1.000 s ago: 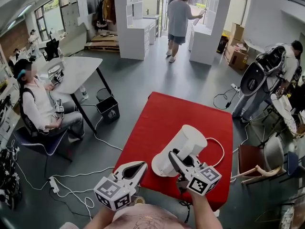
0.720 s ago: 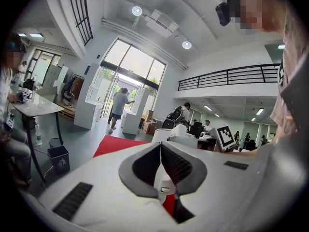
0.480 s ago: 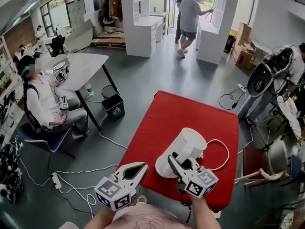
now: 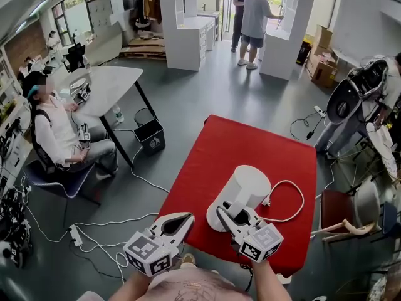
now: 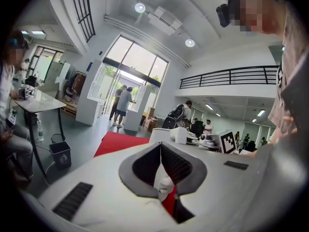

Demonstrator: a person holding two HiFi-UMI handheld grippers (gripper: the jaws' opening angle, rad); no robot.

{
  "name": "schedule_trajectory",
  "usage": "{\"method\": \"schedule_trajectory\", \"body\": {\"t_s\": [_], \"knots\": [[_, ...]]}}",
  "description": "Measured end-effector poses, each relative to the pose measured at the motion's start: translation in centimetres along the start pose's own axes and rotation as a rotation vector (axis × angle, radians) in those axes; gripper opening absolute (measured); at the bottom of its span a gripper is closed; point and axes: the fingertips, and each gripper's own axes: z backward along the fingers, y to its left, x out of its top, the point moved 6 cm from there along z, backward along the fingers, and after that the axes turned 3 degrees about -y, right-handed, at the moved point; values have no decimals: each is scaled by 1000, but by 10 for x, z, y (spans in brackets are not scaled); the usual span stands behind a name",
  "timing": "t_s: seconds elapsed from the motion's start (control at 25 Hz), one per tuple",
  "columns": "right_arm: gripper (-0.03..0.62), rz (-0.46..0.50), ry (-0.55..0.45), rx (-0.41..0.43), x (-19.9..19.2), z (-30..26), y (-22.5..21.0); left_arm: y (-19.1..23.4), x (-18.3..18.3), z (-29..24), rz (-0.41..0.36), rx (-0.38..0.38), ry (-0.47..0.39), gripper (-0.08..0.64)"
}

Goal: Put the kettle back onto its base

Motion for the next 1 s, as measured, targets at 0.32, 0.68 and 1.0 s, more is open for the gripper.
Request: {"method": "schedule_trajectory", "body": {"t_s": [0.32, 0.68, 1.0], "knots": [[135, 106, 46, 6, -15, 4, 16, 1, -6, 2, 13, 4, 6, -12], [127, 186, 80, -15, -35, 0, 36, 2, -10, 1, 18, -3, 10, -12], [115, 214, 85, -23, -42, -1, 46, -1, -12, 3, 23, -1, 13, -12]]}}
